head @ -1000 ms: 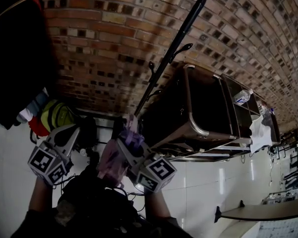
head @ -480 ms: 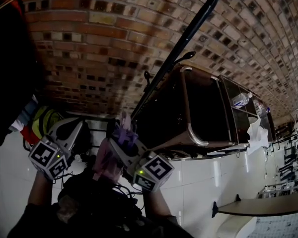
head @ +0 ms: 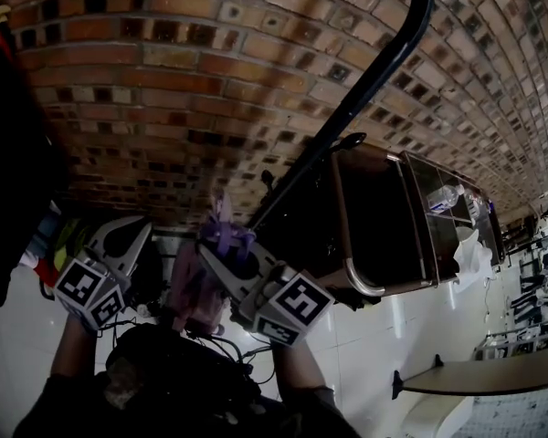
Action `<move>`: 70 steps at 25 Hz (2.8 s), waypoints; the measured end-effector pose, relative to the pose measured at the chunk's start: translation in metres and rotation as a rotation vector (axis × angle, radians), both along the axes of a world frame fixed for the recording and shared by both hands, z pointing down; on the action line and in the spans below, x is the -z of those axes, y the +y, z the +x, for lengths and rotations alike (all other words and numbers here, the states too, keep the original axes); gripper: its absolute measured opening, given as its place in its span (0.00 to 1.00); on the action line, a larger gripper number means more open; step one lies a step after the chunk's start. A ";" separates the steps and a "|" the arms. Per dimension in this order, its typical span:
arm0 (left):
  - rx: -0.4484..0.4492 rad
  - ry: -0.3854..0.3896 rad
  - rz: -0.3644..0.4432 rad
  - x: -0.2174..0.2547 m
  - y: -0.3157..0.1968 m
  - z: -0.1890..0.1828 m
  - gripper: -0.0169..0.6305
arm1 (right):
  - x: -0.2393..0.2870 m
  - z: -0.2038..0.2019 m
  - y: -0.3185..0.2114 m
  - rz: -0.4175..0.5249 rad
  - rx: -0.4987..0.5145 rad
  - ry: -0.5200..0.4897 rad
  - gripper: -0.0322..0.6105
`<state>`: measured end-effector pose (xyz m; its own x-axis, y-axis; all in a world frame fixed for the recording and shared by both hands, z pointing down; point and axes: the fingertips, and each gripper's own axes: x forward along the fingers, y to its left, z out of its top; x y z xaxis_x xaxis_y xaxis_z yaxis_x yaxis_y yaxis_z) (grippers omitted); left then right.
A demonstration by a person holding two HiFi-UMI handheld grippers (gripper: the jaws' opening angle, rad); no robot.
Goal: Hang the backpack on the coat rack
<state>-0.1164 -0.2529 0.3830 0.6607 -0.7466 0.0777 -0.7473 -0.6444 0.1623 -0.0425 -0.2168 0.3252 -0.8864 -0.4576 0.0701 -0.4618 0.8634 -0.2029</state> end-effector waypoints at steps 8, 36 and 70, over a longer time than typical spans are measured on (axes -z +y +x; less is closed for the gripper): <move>-0.065 -0.010 0.046 0.016 -0.058 0.005 0.09 | 0.021 -0.003 -0.054 0.042 -0.026 -0.012 0.05; -0.056 0.001 -0.005 0.007 -0.105 0.040 0.08 | 0.068 0.067 -0.113 0.131 -0.144 -0.095 0.05; -0.093 -0.035 -0.044 -0.011 -0.079 0.077 0.08 | -0.023 0.103 -0.095 0.039 -0.193 -0.082 0.05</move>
<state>-0.0394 -0.3315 0.3937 0.7233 -0.6775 0.1337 -0.6903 -0.7041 0.1666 0.0606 -0.3116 0.3480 -0.7839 -0.6206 -0.0199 -0.6028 0.7683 -0.2152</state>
